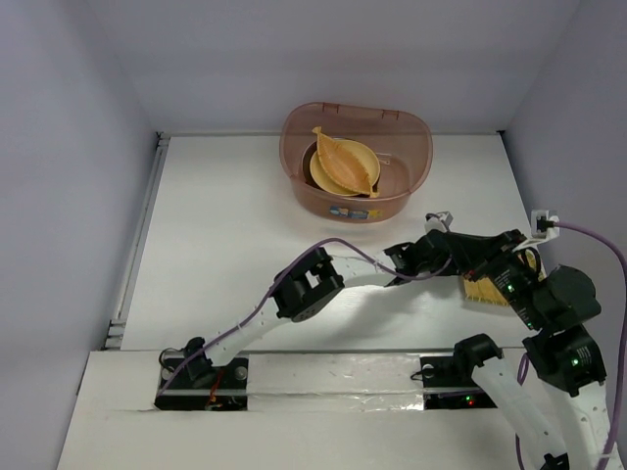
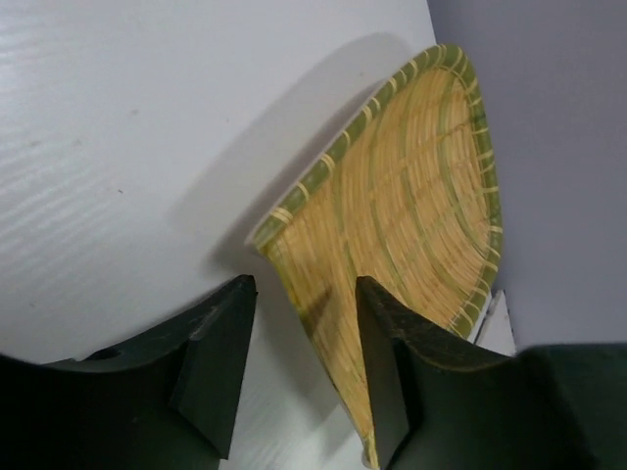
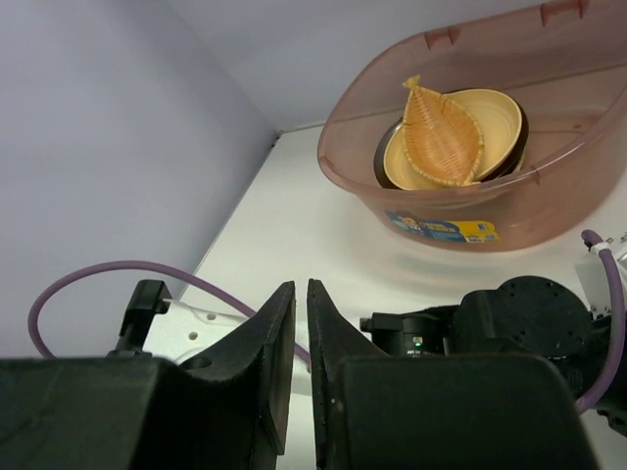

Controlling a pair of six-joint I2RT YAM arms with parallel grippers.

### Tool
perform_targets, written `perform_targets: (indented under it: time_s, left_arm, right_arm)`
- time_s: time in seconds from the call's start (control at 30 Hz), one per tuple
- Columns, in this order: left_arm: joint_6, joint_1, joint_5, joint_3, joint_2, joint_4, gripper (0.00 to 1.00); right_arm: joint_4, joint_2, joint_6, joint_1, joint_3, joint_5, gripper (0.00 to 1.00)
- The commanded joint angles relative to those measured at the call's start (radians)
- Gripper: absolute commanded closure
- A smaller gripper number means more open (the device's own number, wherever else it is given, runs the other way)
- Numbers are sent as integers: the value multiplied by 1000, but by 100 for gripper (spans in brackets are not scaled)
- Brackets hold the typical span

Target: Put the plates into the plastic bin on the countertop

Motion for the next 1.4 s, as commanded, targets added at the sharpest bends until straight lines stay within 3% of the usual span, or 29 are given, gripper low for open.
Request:
perform_targets:
  time_s: [0.0, 0.1, 0.13, 0.2, 0.3, 0.53, 0.87, 1.37]
  left_arm:
    - [15, 17, -10, 44, 49, -98, 58]
    - [17, 37, 0, 59, 59, -98, 79]
    - [21, 37, 4, 72, 67, -99, 92]
    - [23, 48, 16, 78, 72, -98, 100]
    - [21, 48, 36, 12, 46, -19, 100]
    - [21, 48, 7, -480, -271, 290, 100]
    - [2, 94, 32, -899, -618, 532, 100]
    - [-29, 175, 46, -1241, -897, 677, 100]
  right_arm:
    - [74, -2, -7, 0, -8, -36, 84]
    - [82, 1, -7, 0, -6, -38, 84]
    - [85, 1, -4, 0, -5, -38, 84]
    - [91, 3, -1, 0, -5, -42, 84]
    - [76, 4, -6, 0, -2, -33, 84]
    - [51, -20, -23, 0, -12, 25, 84]
    - [68, -11, -27, 0, -47, 54, 84]
    - [129, 24, -9, 0, -207, 120, 84]
